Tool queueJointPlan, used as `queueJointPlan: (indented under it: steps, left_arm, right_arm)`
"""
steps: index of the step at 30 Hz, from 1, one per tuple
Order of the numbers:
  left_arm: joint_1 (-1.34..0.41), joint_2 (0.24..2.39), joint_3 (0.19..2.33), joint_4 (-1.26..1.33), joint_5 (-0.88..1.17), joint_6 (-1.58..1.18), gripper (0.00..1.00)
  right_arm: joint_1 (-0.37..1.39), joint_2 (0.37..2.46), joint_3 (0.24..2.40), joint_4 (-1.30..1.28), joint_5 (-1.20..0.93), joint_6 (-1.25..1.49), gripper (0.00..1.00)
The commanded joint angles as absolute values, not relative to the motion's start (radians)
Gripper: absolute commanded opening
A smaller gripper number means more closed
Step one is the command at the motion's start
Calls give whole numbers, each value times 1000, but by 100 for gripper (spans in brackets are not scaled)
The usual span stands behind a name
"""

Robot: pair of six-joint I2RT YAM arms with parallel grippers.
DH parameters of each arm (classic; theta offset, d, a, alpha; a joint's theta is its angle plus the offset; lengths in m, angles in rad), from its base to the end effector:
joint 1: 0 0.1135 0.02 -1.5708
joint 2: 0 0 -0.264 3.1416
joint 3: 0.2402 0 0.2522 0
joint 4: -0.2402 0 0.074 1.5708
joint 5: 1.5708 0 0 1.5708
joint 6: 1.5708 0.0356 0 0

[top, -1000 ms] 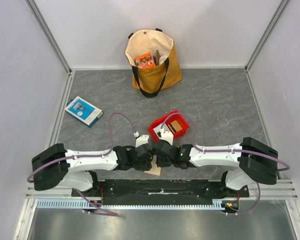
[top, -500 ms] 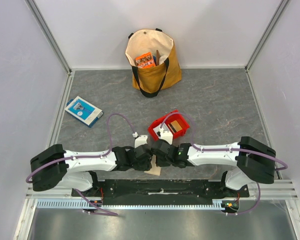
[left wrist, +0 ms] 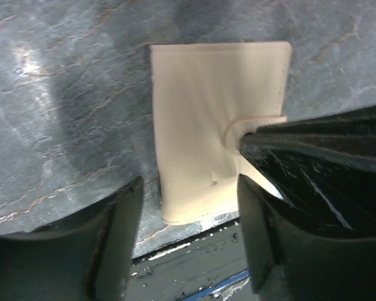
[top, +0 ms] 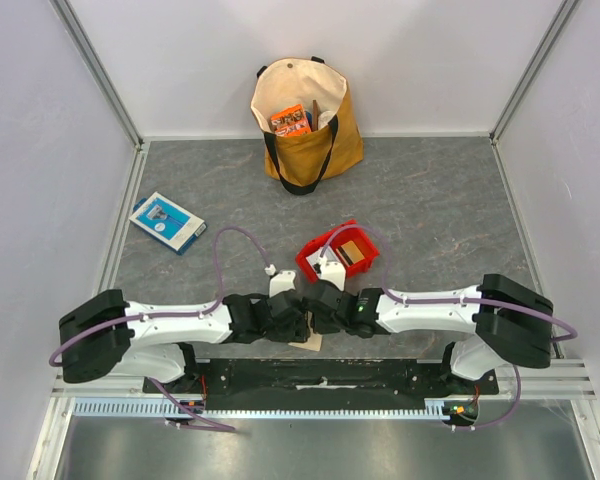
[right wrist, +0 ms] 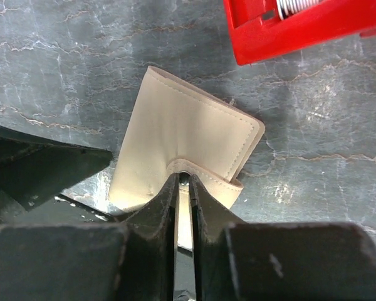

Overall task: Put the credit cards into the card holder
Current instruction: Close the card holder at the center of the board, then reset both arms

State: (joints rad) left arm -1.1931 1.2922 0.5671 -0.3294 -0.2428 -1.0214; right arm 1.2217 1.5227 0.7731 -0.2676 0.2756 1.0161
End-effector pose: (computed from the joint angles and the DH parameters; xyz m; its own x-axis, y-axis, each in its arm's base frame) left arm 0.0906 -0.2052 0.1554 -0.8996 0.0227 -0.4361 0.1748 0.9339 -0.3118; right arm 0.1064 0.2639 0.1621 -0.8803 -0.0269 -0.4737 -0.2031 0.9236 0.3250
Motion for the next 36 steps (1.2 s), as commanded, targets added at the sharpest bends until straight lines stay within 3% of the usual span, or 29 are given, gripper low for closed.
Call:
queueJointPlan:
  steps: [1, 7, 17, 27, 36]
  left_arm:
    - [-1210, 1267, 552, -377, -264, -1023, 88]
    - [-1157, 1111, 601, -440, -350, -962, 91]
    - [-694, 910, 571, -482, -195, -782, 93]
    - [-640, 897, 546, -486, -161, -796, 94]
    - [-640, 885, 558, -500, -221, -798, 94]
  right_arm:
    - [1230, 1494, 770, -316, 373, 934, 21]
    - [1120, 1238, 778, -268, 431, 832, 54]
    - [787, 933, 678, -426, 482, 727, 96]
    - [293, 923, 637, -425, 534, 624, 98]
    - [255, 1008, 497, -128, 810, 542, 98]
